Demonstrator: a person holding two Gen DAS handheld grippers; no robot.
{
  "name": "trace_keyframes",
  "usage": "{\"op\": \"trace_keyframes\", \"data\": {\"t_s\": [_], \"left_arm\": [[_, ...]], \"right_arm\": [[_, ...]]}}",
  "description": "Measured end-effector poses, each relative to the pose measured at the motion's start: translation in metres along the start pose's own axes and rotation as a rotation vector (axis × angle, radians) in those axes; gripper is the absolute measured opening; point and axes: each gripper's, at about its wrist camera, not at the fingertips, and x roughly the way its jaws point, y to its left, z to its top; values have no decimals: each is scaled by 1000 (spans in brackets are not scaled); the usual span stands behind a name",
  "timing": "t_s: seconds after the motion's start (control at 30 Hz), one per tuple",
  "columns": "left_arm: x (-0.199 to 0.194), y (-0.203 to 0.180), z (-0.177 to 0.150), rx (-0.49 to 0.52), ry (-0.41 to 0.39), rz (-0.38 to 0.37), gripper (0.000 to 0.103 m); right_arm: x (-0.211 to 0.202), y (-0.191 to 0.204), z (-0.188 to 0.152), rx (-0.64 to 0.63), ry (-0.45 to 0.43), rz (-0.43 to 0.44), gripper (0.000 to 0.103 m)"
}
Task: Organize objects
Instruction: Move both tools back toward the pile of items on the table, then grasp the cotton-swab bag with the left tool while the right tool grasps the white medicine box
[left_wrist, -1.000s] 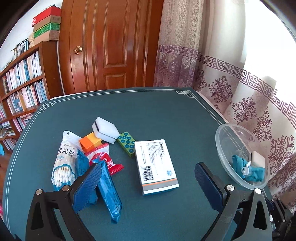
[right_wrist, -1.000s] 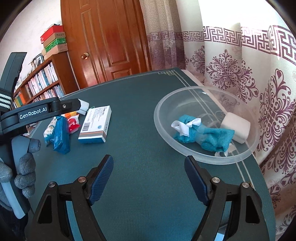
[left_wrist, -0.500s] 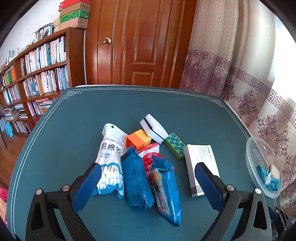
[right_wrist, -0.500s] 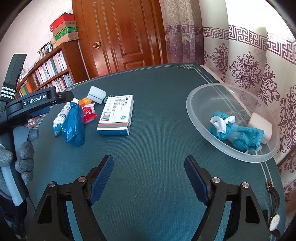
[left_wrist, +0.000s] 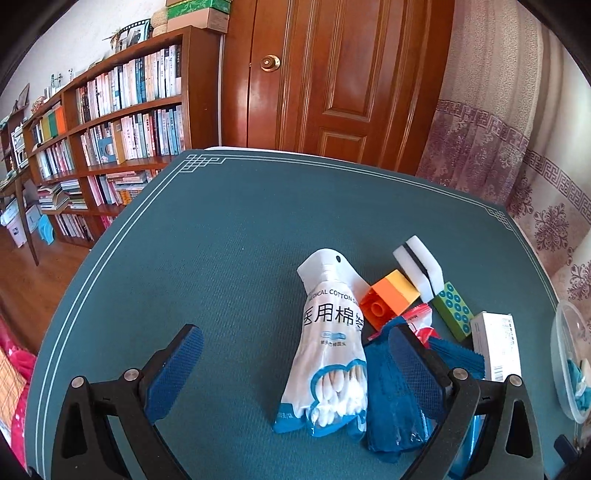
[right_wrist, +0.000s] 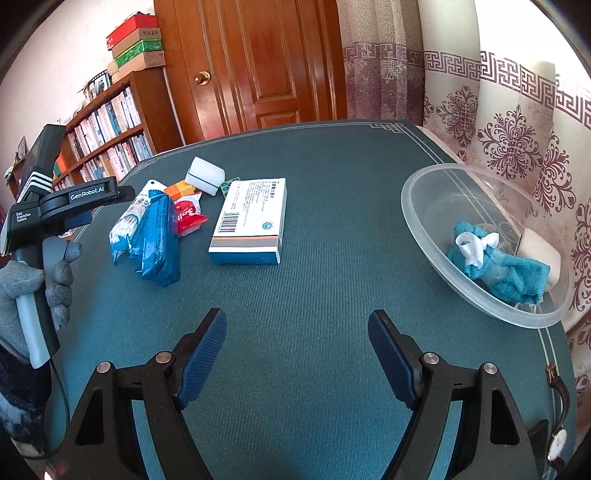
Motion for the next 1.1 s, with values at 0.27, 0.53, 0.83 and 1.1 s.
{"op": "trace_keyframes", "data": {"t_s": [0.27, 0.53, 0.83, 1.1], "left_arm": [[22, 6, -6, -6, 38, -5, 102], [25, -1, -12, 40, 35, -14, 95], [29, -9, -18, 89, 44, -60, 57], [16, -6, -18, 90, 3, -63, 53]], "right_arm": [[9, 3, 0, -3, 21, -12, 80], [19, 12, 4, -23, 38, -10, 80], [34, 20, 24, -39, 27, -10, 80], [55, 26, 45, -50, 21, -13, 80]]}}
